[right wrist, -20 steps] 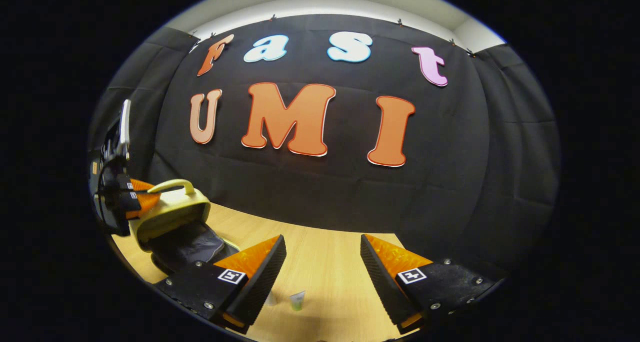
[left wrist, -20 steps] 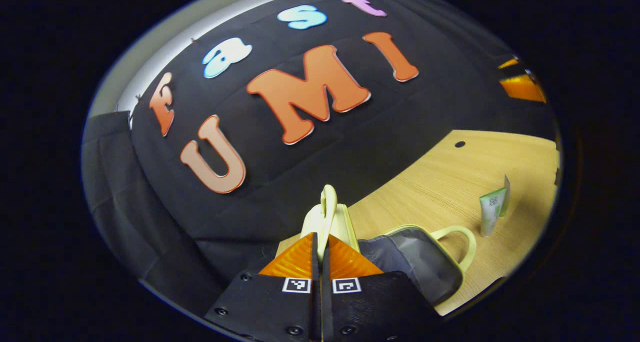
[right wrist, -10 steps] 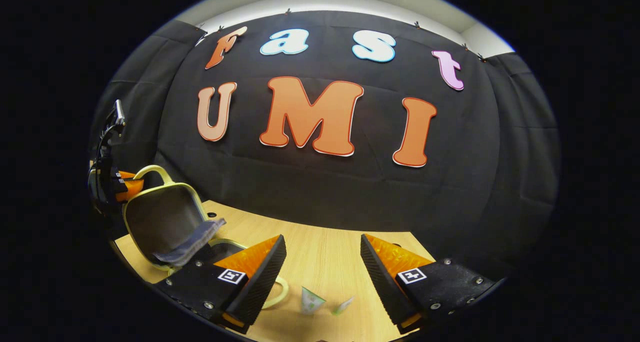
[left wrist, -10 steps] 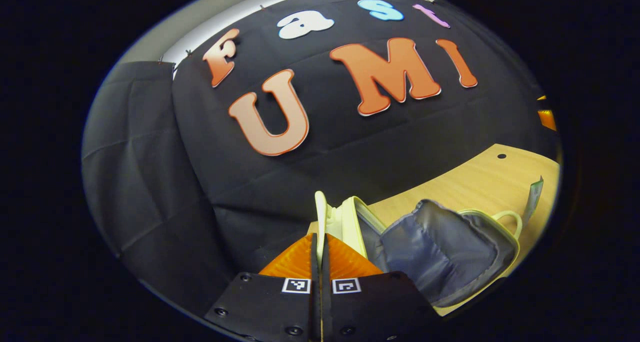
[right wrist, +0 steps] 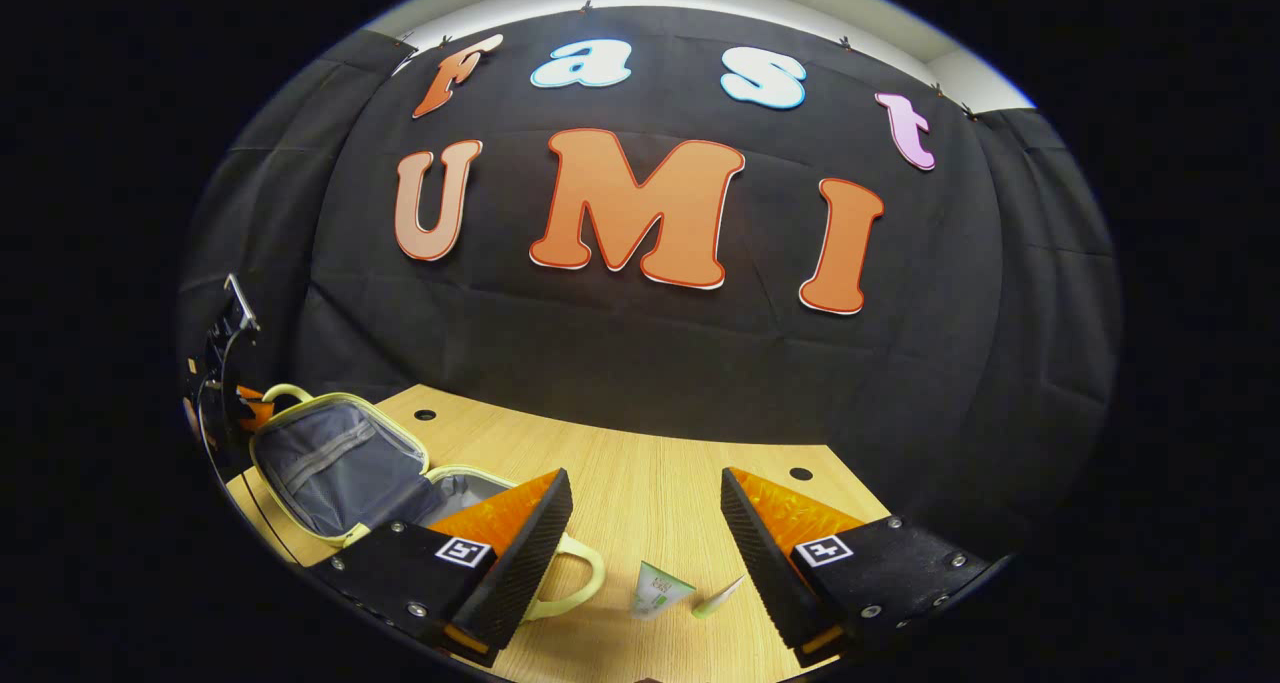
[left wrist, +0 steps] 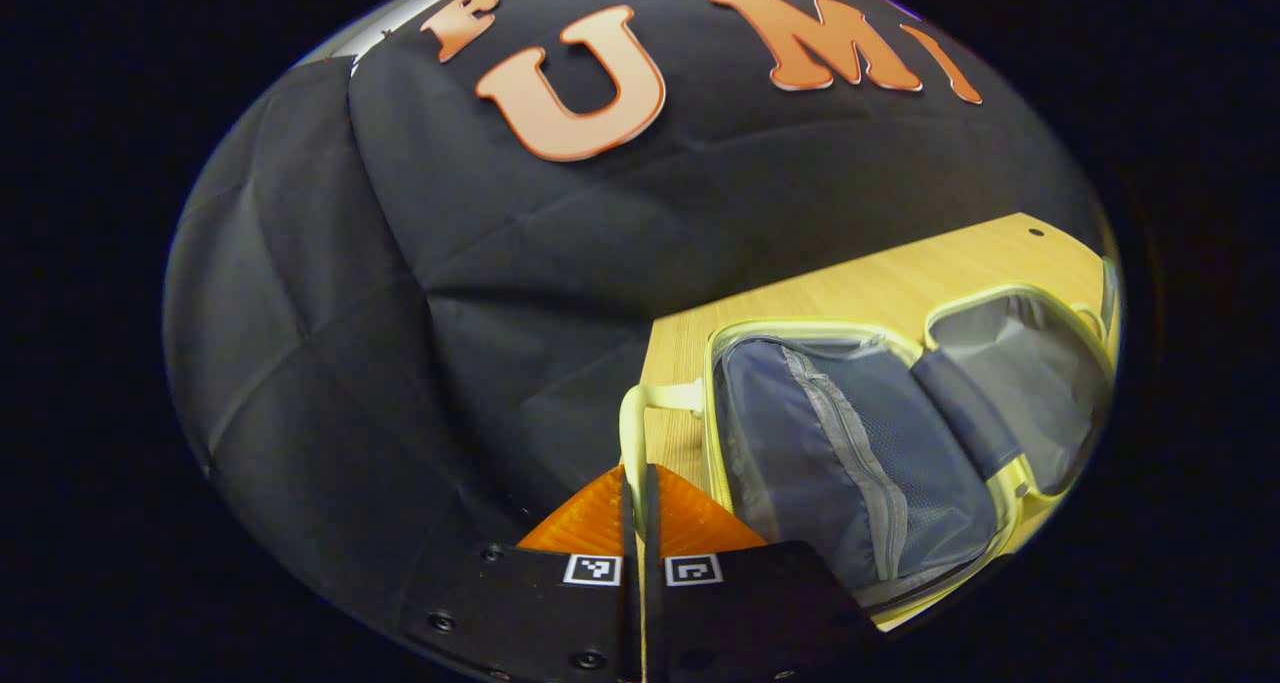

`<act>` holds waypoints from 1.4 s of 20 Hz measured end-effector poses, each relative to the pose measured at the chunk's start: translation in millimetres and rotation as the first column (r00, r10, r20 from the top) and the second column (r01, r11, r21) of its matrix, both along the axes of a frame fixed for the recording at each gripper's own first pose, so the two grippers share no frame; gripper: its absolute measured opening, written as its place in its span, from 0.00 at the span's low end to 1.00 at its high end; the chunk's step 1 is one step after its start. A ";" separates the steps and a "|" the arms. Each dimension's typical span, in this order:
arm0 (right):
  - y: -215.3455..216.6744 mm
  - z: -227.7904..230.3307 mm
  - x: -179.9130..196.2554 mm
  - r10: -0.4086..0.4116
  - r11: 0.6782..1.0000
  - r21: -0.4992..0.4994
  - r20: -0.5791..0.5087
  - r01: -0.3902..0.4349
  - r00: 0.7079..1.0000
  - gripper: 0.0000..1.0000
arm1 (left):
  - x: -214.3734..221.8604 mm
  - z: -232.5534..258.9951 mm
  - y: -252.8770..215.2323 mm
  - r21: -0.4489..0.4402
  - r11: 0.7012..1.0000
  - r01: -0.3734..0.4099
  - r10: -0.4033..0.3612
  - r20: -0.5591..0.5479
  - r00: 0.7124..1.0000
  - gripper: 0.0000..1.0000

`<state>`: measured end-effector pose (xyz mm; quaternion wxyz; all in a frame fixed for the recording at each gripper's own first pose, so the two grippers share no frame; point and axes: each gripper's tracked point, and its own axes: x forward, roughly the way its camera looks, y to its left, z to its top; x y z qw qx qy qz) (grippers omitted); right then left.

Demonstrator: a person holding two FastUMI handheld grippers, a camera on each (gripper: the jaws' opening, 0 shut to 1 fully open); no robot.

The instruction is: First open the suitcase, pack the skin care products into it, and then close the suitcase.

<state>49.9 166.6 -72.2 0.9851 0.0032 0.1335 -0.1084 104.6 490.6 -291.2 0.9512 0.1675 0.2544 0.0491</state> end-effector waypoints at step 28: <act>-107.5 -52.3 -84.9 -0.044 0.999 -0.023 -0.128 0.042 0.991 0.95 | -81.3 42.4 -513.1 -0.234 0.722 0.652 -0.613 0.222 0.758 0.96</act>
